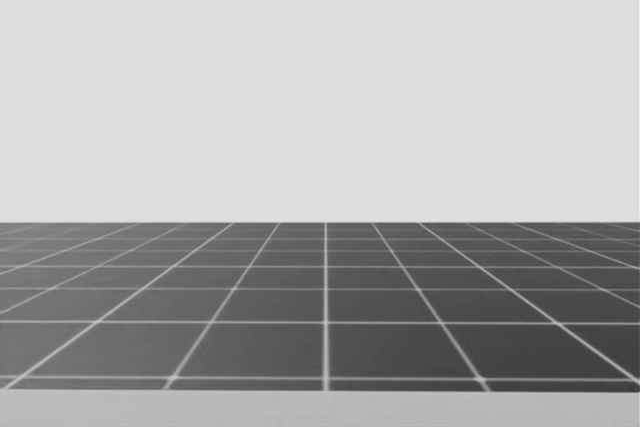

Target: Lift the pudding box off the table.

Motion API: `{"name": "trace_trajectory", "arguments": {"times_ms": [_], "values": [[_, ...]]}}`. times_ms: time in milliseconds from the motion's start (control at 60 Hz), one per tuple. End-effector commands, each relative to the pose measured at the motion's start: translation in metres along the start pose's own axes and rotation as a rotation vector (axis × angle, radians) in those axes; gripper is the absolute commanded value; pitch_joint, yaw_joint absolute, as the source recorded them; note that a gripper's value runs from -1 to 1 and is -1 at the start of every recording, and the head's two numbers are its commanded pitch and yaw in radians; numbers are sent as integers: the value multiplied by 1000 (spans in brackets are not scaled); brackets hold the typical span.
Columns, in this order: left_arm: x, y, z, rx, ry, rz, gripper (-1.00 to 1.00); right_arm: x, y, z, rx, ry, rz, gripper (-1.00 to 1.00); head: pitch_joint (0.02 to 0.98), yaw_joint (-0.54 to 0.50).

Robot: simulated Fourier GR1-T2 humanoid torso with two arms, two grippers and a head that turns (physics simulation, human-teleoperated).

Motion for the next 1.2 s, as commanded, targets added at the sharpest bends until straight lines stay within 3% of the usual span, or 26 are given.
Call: {"name": "trace_trajectory", "arguments": {"times_ms": [17,217,700,983,1200], "values": [[0,0,0,-1,0,-2,-1000,-2,1,2,-13,-20,3,-1000,69,13],[0,0,0,-1,0,-1,-1000,-1,1,0,7,5,2,-1000,103,15],[0,0,-1,-4,5,-11,-1000,0,1,-2,-15,4,28,-1000,528,-5],[0,-1,-1,-9,6,-16,-1000,-1,1,-4,-17,5,43,-1000,732,-136],[0,-3,-2,-21,3,-20,-1000,0,2,-4,-20,-3,53,-1000,836,-318]]}}
